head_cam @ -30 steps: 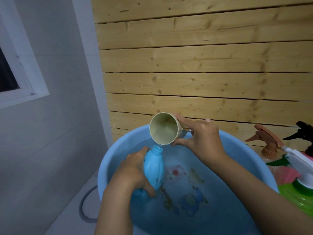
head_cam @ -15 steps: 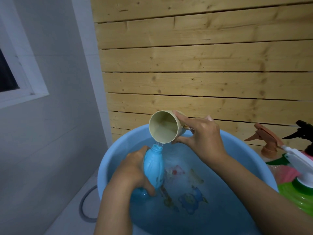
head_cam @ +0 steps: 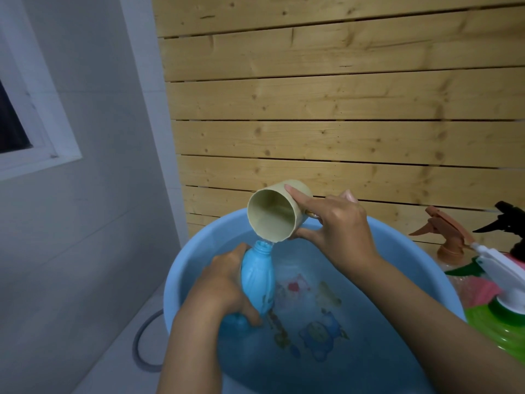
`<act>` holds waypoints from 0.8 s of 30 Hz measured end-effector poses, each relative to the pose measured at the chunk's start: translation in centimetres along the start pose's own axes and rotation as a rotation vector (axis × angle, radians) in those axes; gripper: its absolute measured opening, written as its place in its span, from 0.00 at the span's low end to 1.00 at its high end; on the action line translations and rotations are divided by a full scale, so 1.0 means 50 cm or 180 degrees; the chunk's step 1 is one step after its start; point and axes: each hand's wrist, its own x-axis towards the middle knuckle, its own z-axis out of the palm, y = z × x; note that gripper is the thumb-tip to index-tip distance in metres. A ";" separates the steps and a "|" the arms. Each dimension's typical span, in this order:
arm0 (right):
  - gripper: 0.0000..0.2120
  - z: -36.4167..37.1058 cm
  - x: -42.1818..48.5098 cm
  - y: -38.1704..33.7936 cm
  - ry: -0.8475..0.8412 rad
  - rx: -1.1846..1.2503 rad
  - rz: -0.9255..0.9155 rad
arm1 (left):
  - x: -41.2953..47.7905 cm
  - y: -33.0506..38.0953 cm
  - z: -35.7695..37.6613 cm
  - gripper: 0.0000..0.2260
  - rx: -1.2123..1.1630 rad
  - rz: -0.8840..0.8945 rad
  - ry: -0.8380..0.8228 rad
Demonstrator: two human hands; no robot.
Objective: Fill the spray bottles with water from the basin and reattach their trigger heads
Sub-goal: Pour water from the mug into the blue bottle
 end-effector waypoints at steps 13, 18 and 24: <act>0.26 -0.012 0.004 -0.004 0.0340 -0.0529 -0.0647 | -0.006 0.001 -0.001 0.39 0.0058 -0.0050 -0.0064; 0.19 -0.019 0.014 -0.017 0.0874 -0.0922 -0.0966 | -0.005 0.001 0.000 0.39 0.0085 -0.0029 -0.0063; 0.25 -0.028 0.009 -0.038 0.0904 -0.1161 -0.1315 | 0.001 -0.006 0.003 0.44 0.0021 0.0045 -0.0046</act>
